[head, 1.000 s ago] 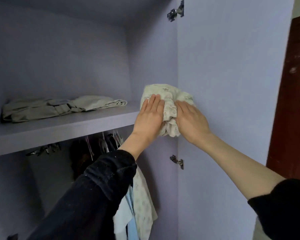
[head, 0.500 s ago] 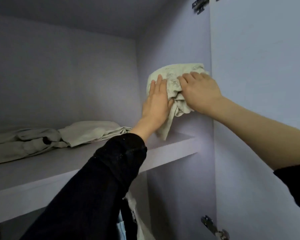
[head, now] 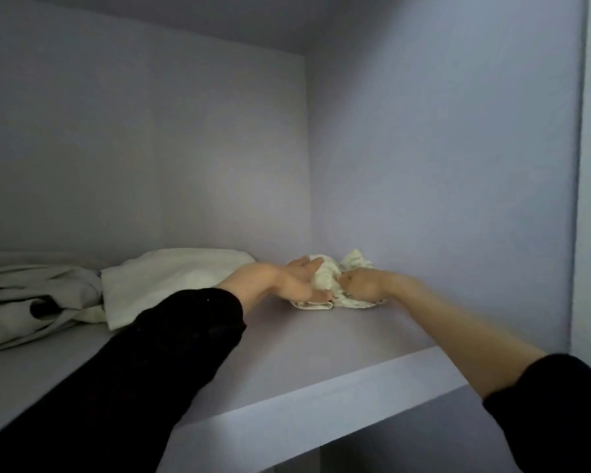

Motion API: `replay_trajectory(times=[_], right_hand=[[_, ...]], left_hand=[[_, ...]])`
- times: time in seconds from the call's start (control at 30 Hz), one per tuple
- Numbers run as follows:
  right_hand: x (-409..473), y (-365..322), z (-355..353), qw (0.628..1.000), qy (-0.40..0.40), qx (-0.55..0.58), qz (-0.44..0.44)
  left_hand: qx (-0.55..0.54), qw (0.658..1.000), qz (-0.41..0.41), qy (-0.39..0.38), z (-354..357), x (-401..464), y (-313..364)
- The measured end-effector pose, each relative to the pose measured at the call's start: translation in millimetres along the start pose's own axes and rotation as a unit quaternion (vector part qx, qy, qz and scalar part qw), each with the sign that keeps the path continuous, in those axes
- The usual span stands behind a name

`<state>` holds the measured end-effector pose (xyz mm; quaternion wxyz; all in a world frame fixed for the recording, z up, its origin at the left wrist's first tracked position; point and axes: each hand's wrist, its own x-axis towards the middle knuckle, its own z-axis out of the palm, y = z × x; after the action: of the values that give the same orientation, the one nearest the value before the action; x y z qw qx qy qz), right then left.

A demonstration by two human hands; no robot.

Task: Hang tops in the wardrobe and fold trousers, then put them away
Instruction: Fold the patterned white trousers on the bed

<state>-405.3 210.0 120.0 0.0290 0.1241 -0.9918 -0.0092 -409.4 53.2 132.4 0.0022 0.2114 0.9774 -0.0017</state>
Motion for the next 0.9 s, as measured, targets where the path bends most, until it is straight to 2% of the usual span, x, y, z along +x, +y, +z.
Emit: replay_trajectory(times=[0.07, 0.17, 0.27, 0.37, 0.47, 0.53, 0.63, 0.73, 0.9], right_hand=[[15.2, 10.5, -0.1, 1.0, -0.005, 0.022, -0.009], [34.1, 23.8, 5.9, 0.997, 0.019, 0.064, -0.048], [45.1, 32.1, 6.9, 0.995, 0.037, 0.072, -0.053], [48.1, 34.1, 3.7, 0.995, 0.05, 0.064, -0.05], [56.9, 34.0, 3.1, 0.997, 0.054, 0.027, -0.049], [65.2, 32.0, 7.7, 0.998, 0.022, 0.016, -0.054], [77.6, 30.3, 13.9, 0.996, -0.03, 0.028, -0.076], [92.8, 32.5, 17.5, 0.995, -0.029, 0.053, -0.079], [112.4, 31.4, 16.7, 0.997, -0.038, 0.045, -0.051]], left_hand=[[0.041, 0.999, -0.003, -0.023, -1.1, 3.3, -1.0], [0.163, 0.985, -0.008, 0.048, 16.2, 14.9, 0.6], [0.203, 0.974, -0.039, 0.091, 22.9, 37.4, -7.7], [0.227, 0.961, -0.107, 0.113, 27.4, 67.1, -14.4], [0.208, 0.953, -0.179, 0.124, 35.0, 99.3, -18.5], [0.18, 0.956, -0.197, 0.124, 35.8, 114.4, -27.8], [0.137, 0.965, -0.202, 0.096, 28.6, 123.0, -42.2], [0.084, 0.978, -0.183, 0.062, 21.0, 113.2, -39.7], [0.096, 0.981, -0.158, 0.061, 10.6, 53.6, -22.6]])
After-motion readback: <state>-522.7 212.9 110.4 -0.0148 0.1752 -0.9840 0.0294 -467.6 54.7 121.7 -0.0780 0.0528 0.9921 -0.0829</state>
